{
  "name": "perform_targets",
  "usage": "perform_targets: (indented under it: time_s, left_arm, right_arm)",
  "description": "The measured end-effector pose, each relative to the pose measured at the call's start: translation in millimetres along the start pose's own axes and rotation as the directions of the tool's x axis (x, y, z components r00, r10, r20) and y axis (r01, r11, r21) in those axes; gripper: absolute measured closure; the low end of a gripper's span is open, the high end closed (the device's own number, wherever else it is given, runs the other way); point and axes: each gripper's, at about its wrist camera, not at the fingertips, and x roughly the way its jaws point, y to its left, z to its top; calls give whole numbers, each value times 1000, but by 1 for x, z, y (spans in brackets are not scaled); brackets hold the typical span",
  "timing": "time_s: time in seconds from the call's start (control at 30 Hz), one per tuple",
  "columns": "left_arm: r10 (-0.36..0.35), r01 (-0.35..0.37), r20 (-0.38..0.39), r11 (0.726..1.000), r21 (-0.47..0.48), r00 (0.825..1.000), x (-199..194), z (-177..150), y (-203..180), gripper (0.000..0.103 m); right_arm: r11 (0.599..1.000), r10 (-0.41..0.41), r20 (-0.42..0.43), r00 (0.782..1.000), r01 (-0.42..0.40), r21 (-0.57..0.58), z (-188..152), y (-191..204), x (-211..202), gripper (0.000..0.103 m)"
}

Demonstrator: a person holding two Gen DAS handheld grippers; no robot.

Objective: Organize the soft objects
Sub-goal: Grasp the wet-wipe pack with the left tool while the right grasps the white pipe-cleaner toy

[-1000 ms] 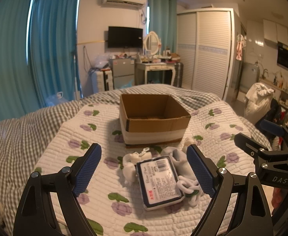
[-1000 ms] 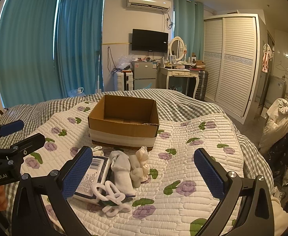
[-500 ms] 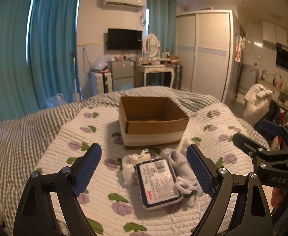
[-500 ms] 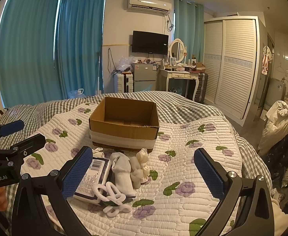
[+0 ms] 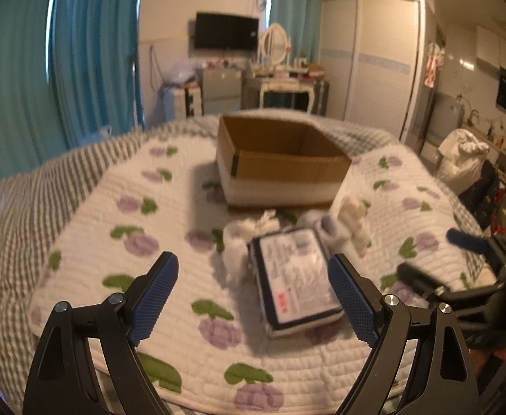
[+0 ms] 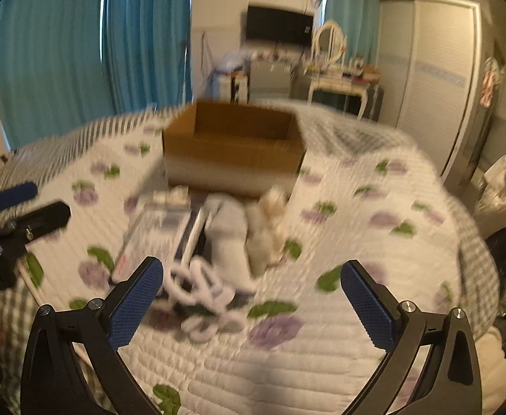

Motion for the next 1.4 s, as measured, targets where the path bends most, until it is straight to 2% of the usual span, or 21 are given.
perform_targets:
  time_s: [0.17, 0.37, 0.47, 0.5, 0.53, 0.7, 0.8, 0.93, 1.07, 1.23, 1.4]
  left_arm:
    - [-1, 1, -52, 1000, 4, 999, 16, -13, -1, 14]
    - [2, -1, -106, 1000, 8, 994, 33, -23, -2, 14]
    - [7, -5, -115, 1000, 12, 993, 34, -24, -2, 14]
    - [8, -7, -115, 1000, 13, 993, 34, -25, -3, 14]
    - [11, -9, -116, 1000, 14, 993, 33, -25, -3, 14]
    - [0, 3, -115, 1000, 25, 993, 31, -24, -10, 14]
    - [-28, 32, -135, 999, 31, 990, 35, -25, -22, 14]
    - [-56, 62, -179, 998, 30, 982, 49, -28, -39, 14]
    - [-90, 92, -237, 996, 0, 967, 69, -33, -48, 14]
    - [-67, 64, -247, 998, -20, 967, 84, -33, -46, 14]
    - [-22, 30, -261, 999, 27, 965, 96, -39, -50, 15]
  right_arm:
    - [999, 7, -152, 988, -13, -35, -22, 13, 48, 9]
    - [999, 21, -196, 980, -30, -45, -27, 19, 68, 20]
    - [997, 52, -219, 974, -62, -43, -27, 21, 74, 38]
    - [996, 66, -223, 973, -77, -41, -28, 22, 74, 53]
    - [995, 87, -223, 971, -97, -36, -27, 23, 74, 63]
    - [996, 70, -170, 983, -77, -35, -21, 18, 55, 64]
    - [999, 26, -134, 991, -30, -27, -12, 7, 41, 64]
    - [1000, 2, -101, 995, 0, 18, -4, -15, 29, 64]
    - [999, -6, -103, 995, 10, 38, -4, -26, 32, 64]
    - [999, 6, -116, 993, 0, 53, -6, -31, 42, 64]
    - [998, 14, -122, 992, -7, 57, -8, -32, 47, 64]
